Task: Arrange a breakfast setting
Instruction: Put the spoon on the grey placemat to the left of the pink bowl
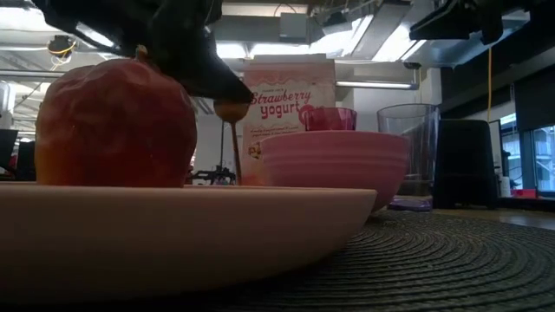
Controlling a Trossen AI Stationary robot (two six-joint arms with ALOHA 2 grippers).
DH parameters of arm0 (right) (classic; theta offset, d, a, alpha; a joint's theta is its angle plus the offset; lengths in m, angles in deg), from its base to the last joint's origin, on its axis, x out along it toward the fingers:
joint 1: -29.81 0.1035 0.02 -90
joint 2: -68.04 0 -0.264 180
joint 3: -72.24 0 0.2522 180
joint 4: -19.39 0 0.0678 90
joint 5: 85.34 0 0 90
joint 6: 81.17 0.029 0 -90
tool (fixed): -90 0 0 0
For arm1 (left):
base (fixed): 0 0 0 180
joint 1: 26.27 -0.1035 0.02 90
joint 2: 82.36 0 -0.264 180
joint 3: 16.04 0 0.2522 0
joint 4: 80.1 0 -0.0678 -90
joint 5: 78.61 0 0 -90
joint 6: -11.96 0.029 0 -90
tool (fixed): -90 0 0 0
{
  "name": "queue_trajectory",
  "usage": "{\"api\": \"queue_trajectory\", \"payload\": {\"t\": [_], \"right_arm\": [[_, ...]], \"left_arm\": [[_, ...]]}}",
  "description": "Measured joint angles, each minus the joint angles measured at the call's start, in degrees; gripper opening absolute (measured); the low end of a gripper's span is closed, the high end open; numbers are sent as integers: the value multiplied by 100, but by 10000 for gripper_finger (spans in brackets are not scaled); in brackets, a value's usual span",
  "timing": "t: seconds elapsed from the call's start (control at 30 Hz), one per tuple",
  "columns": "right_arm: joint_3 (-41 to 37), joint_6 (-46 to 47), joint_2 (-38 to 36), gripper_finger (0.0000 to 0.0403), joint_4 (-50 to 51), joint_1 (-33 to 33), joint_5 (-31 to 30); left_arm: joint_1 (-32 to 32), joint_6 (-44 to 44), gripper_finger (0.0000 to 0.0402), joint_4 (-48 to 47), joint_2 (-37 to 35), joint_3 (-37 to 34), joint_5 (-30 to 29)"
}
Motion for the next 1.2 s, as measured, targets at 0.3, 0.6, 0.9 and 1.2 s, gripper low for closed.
{"api": "queue_trajectory", "payload": {"t": [0.3,0.6,0.9,1.2], "right_arm": [[0,-22,1,104,-2,0,0],[2,-24,1,104,1,0,0],[2,-24,1,104,0,0,-2],[4,-24,1,104,0,0,0]], "left_arm": [[4,315,16,15,217,-60,49],[4,417,16,418,217,-146,731],[-87,260,17,478,217,-146,1171],[-85,182,50,475,217,-146,1246]]}}
